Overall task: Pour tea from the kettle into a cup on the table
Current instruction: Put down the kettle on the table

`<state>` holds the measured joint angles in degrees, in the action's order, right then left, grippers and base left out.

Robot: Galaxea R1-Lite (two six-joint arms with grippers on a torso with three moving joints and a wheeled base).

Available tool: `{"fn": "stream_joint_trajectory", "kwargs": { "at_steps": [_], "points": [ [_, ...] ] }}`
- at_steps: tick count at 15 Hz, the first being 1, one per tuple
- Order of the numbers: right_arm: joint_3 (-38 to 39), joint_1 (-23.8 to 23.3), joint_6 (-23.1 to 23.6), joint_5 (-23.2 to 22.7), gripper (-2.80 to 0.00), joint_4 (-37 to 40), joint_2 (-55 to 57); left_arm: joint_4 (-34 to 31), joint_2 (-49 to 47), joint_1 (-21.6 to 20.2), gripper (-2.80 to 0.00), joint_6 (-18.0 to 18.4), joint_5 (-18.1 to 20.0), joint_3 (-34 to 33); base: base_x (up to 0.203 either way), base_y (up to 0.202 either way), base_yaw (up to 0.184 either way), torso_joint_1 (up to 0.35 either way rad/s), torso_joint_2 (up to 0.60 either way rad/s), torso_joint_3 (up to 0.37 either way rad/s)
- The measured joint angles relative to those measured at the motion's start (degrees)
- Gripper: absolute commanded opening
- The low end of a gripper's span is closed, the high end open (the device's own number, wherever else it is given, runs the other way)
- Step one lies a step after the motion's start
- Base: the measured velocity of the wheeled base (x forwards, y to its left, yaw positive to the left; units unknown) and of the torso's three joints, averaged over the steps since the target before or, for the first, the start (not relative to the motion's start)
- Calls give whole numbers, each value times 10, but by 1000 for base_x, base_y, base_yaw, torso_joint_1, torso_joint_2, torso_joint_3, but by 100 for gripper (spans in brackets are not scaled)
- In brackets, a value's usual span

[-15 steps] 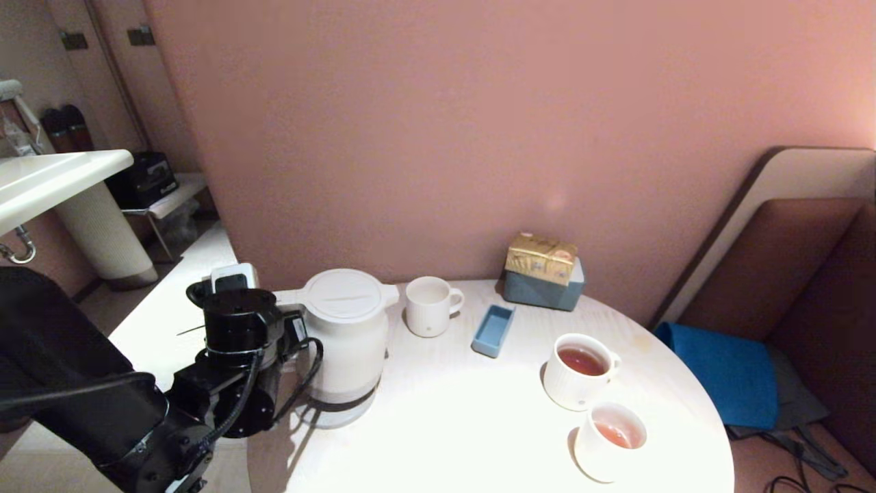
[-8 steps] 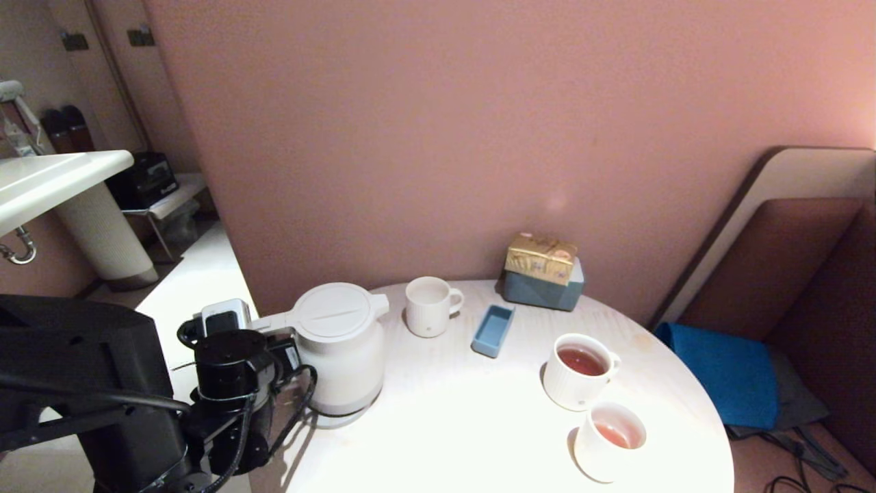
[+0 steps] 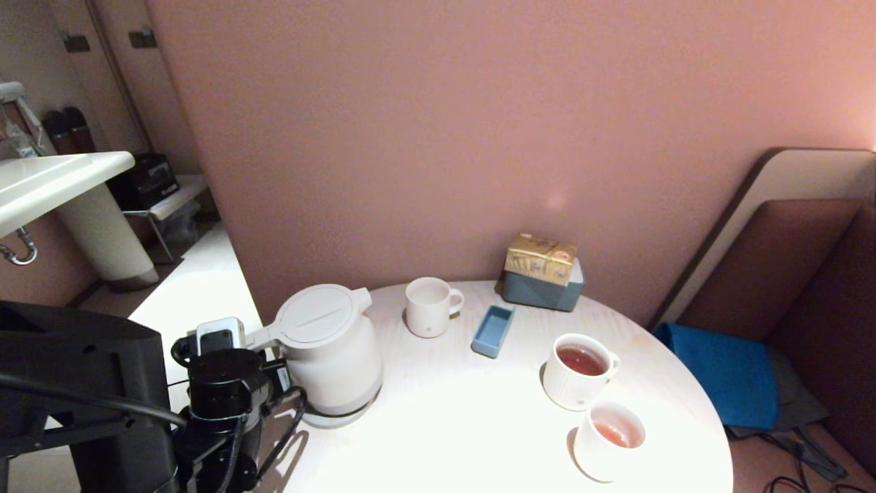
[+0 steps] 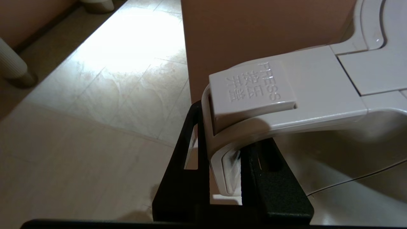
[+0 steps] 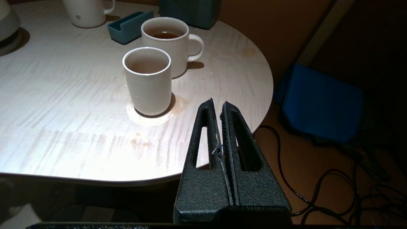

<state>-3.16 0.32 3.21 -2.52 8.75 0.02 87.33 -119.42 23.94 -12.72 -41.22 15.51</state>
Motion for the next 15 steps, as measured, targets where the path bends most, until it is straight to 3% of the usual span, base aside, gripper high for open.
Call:
{"fn": "stream_joint_trajectory", "kwargs": {
  "at_steps": [5, 15],
  "points": [
    [0, 0, 0, 0, -280, 0, 0, -5, 22, 0, -280, 52, 2, 23, 0, 0, 0, 0, 0, 0],
    [0, 0, 0, 0, -280, 0, 0, 0, -4, -23, -280, 48, 1, 50, 0, 0, 0, 0, 0, 0]
  ]
}}
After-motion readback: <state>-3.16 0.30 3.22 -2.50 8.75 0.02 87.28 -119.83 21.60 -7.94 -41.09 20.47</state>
